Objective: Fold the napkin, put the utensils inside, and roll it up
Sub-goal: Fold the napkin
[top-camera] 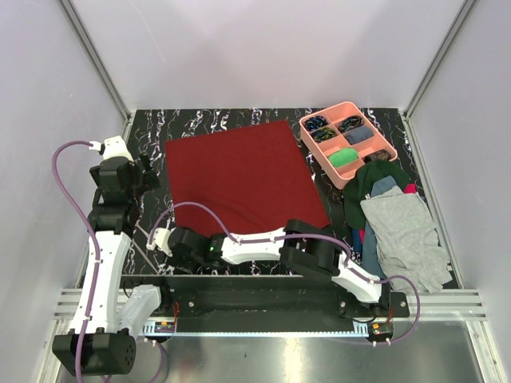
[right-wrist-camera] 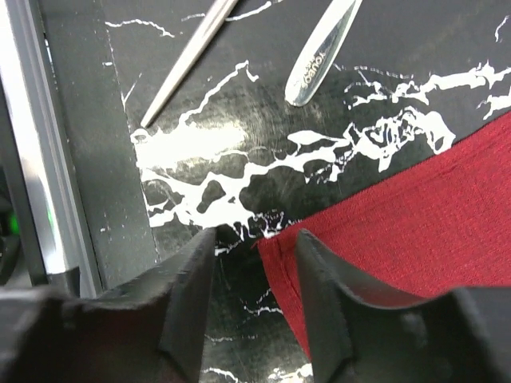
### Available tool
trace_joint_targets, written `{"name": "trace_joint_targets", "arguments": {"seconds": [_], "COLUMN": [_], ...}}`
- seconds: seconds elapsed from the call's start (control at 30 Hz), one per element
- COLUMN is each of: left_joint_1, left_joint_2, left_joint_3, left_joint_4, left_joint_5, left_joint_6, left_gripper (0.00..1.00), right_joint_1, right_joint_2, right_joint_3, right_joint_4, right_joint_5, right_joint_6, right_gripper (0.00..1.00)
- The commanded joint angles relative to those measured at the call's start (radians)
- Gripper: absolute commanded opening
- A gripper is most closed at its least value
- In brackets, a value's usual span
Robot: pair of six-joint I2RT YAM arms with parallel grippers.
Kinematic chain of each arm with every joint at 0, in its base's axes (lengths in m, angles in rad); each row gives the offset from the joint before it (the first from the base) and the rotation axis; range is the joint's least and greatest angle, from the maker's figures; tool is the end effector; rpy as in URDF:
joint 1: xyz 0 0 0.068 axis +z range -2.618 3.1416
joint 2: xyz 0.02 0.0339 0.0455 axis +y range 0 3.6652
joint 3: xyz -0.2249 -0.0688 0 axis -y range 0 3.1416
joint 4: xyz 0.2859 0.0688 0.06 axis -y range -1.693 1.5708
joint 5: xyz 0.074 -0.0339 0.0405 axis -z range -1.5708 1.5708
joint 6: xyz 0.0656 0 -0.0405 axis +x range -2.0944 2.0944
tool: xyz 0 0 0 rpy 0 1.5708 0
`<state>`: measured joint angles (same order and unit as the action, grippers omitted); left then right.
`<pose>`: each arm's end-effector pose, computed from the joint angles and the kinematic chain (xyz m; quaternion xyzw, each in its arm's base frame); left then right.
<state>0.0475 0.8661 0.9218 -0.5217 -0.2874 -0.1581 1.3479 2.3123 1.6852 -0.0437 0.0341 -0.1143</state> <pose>0.2775 0.0318 0.2991 -0.1612 0.8303 0.0930 0.5253 0.1233 0.5339 0.0734 -0.5956 0.6752 0.2390 0.3636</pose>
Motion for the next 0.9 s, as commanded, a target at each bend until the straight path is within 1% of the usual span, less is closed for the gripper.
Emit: {"name": "trace_joint_targets", "arguments": {"seconds": [0.0, 0.13, 0.5, 0.67, 0.87], "left_joint_1": [0.003, 0.003, 0.003, 0.003, 0.003], "left_joint_2": [0.001, -0.001, -0.004, -0.006, -0.004], "left_joint_3": [-0.008, -0.008, -0.009, -0.009, -0.009], "left_joint_4": [0.054, 0.054, 0.055, 0.054, 0.054], "left_joint_5": [0.016, 0.017, 0.017, 0.019, 0.022], "left_joint_6": [-0.009, -0.009, -0.009, -0.011, -0.011], "left_gripper": [0.99, 0.99, 0.99, 0.99, 0.99], "right_joint_1": [0.007, 0.007, 0.007, 0.007, 0.007], "right_joint_2": [0.039, 0.036, -0.024, -0.056, -0.041], "right_joint_3": [0.030, 0.015, -0.021, -0.050, -0.061], "right_joint_4": [-0.022, -0.038, -0.028, -0.018, -0.018], "right_joint_5": [0.067, 0.108, 0.112, 0.145, 0.130], "right_joint_6": [-0.030, -0.015, -0.028, -0.033, -0.027], "right_gripper": [0.47, 0.47, 0.49, 0.50, 0.51]}}
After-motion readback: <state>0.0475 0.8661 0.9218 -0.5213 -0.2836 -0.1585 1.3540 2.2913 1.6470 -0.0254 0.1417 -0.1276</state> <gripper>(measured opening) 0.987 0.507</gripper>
